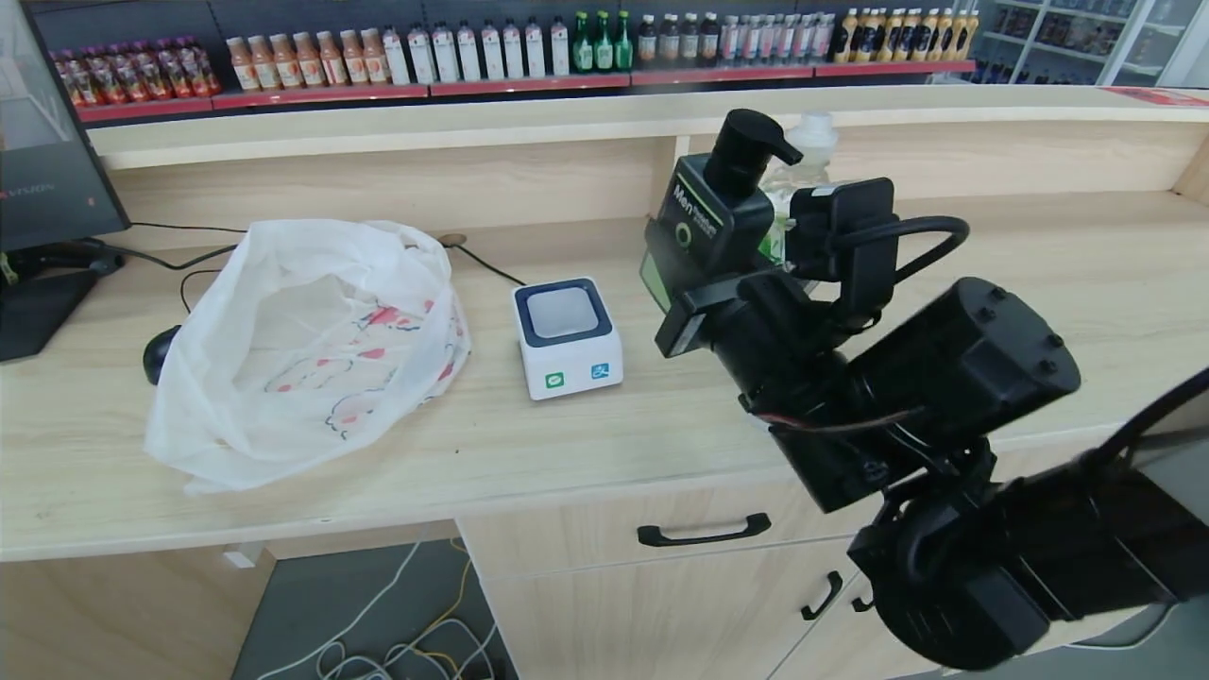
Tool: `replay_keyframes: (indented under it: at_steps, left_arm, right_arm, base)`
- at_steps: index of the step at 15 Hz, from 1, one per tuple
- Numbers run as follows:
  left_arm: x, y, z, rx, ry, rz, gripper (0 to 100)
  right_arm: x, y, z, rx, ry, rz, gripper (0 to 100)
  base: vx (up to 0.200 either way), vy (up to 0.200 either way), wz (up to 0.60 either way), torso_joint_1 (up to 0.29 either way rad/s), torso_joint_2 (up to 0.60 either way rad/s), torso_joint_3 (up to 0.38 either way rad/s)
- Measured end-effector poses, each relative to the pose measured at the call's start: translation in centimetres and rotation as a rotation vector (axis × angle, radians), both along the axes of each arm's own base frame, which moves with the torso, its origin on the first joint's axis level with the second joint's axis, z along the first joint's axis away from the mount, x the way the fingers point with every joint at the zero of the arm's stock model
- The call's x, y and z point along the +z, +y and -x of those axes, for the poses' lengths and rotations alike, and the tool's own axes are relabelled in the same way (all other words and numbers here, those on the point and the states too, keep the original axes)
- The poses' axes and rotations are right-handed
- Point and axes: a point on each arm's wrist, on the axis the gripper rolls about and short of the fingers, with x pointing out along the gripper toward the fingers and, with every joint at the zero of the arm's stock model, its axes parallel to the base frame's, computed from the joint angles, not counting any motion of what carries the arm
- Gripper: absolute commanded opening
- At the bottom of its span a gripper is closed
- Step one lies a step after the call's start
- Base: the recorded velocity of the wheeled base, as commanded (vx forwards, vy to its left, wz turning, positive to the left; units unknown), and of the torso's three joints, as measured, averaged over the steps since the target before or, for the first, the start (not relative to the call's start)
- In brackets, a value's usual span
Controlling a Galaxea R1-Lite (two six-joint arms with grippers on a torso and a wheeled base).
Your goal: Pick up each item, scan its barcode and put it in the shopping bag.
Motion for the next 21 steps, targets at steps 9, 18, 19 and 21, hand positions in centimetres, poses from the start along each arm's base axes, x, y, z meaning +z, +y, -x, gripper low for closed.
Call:
replay_keyframes:
  at_steps: [9,18,19,21]
  left_arm:
    - [0.0,0.0,0.0,0.0,0.0,0.0,100]
    - [0.0,0.0,0.0,0.0,0.0,0.002,100]
    - [0.0,0.0,0.0,0.0,0.0,0.003,100]
    - [0.0,0.0,0.0,0.001,0.0,0.003,100]
  right_arm:
    - [0.8,-3.4,-4.2,-0.076,0.022,-0.158,0]
    - [0.7,-2.3,-3.3,-0.048,0.037,-0.167,0]
    - [0.7,-2.4,-3.2,-0.053,0.041,-0.169,0]
    - [0.8,-2.5,-3.1,-0.055,0.037,-0.174,0]
  base:
    - [0.0,0.0,0.0,0.0,0.0,0.0]
    - [0.0,0.089,0.0,0.001,0.0,0.002]
    - [0.0,0.2,0.0,0.002,0.01,0.002]
    - [0.0,0.2,0.0,0.007,0.0,0.005]
